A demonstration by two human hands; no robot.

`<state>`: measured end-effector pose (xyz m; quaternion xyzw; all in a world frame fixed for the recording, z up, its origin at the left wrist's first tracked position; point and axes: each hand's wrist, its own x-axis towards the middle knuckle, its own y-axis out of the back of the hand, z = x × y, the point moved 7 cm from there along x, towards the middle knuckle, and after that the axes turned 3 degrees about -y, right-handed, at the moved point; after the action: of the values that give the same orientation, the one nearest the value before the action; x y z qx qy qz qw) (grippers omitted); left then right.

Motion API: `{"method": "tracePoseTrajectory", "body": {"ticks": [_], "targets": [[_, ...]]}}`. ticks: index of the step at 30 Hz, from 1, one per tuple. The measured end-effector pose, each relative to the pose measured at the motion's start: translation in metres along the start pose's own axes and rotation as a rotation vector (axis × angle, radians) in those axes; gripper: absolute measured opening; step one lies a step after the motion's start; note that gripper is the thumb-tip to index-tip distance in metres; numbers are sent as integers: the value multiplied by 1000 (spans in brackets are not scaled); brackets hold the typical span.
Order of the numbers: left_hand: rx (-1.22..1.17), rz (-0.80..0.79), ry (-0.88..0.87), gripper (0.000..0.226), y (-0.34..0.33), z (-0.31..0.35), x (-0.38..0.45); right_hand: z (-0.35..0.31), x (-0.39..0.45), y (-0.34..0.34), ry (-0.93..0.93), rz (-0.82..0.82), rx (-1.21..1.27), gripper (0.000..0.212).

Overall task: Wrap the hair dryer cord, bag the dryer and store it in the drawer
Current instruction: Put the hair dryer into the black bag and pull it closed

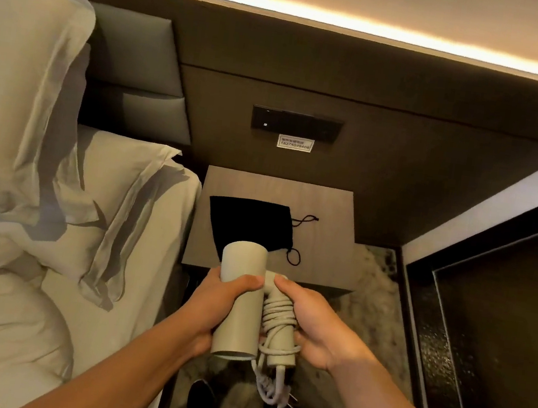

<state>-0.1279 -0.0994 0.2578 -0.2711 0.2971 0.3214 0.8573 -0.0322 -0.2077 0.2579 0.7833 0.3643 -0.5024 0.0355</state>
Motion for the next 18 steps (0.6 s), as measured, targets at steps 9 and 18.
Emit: {"method": "tracePoseTrajectory", "body": {"ticks": [9,18], "targets": [[250,20,34,66,-56,-2,91,-24,53,84,17,61,67,44],[447,234,167,50,-79,-33,246,-36,136,219,-43,264,221,38]]}}
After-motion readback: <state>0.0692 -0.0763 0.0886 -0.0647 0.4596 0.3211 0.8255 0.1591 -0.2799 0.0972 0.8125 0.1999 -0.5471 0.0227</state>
